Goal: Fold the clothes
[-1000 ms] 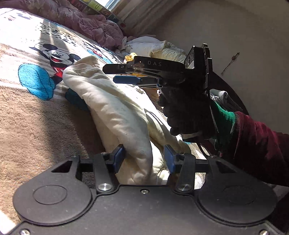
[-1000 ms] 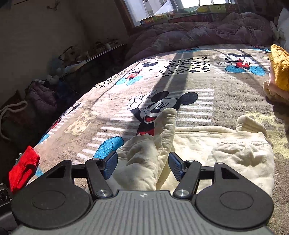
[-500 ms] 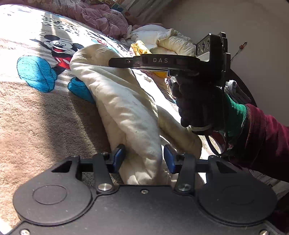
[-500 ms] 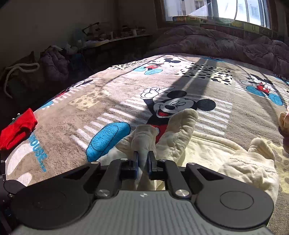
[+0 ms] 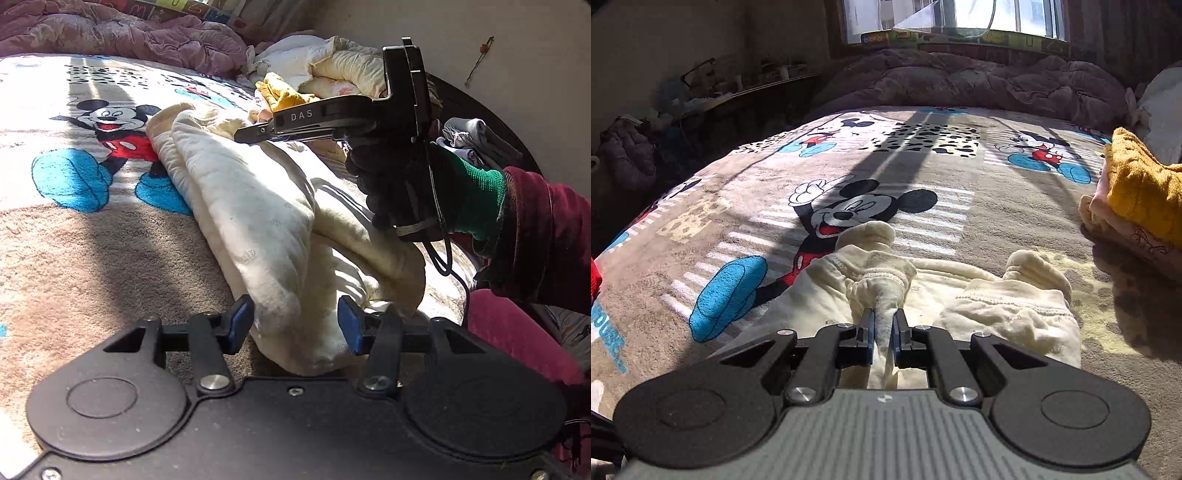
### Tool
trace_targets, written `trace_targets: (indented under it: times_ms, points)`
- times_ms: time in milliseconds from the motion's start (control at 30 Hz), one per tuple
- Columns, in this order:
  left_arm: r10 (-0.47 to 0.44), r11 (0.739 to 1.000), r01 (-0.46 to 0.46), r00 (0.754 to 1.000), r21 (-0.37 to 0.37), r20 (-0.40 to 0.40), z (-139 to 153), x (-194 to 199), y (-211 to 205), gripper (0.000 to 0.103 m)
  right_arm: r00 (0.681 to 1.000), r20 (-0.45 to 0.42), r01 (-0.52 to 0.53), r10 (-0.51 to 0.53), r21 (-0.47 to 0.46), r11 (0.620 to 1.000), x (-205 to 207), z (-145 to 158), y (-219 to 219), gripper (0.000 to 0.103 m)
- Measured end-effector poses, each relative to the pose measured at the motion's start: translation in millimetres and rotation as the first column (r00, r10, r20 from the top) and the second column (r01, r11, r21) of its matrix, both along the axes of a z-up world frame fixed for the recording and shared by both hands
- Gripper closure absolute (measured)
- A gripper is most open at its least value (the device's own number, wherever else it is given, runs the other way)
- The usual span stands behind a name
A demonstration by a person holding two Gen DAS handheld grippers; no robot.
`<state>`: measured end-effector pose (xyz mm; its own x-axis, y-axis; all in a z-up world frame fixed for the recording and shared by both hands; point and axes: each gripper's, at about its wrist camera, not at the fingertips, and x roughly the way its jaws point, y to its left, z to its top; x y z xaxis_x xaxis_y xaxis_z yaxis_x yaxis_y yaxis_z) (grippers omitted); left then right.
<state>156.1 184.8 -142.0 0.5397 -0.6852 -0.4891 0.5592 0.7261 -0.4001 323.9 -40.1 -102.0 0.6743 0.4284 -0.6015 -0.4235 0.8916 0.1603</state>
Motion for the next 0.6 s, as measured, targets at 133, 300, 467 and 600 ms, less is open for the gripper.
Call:
trace_targets:
  times_ms: [133,300,467,600]
  points:
    - [-0.037,0.999,0.037,0.999,-0.018,0.023,4.1,-4.5,0.1,0.054,0.999,0.037,-0.022,0.021,0.038,0.999,-6.4,15.6,-1.8,0.092]
    - [-0.086,0.996,0.088,0.995,-0.026,0.052,8.7,-10.1,-2.1,0.056,0.992,0.083,-0.093,0.091,0.023,0.995,-19.9,35.1,0.8,0.092]
    - [-0.008,0.999,0.010,0.999,-0.038,0.051,9.7,-5.0,9.6,0.056,0.988,0.094,-0.121,0.125,-0.048,0.992,-29.3,35.0,-1.6,0.092]
    - [-0.117,0.993,0.118,0.992,-0.008,0.056,9.4,-13.5,-15.7,0.056,0.994,0.066,-0.085,0.085,-0.004,0.996,-24.8,29.7,-14.6,0.092]
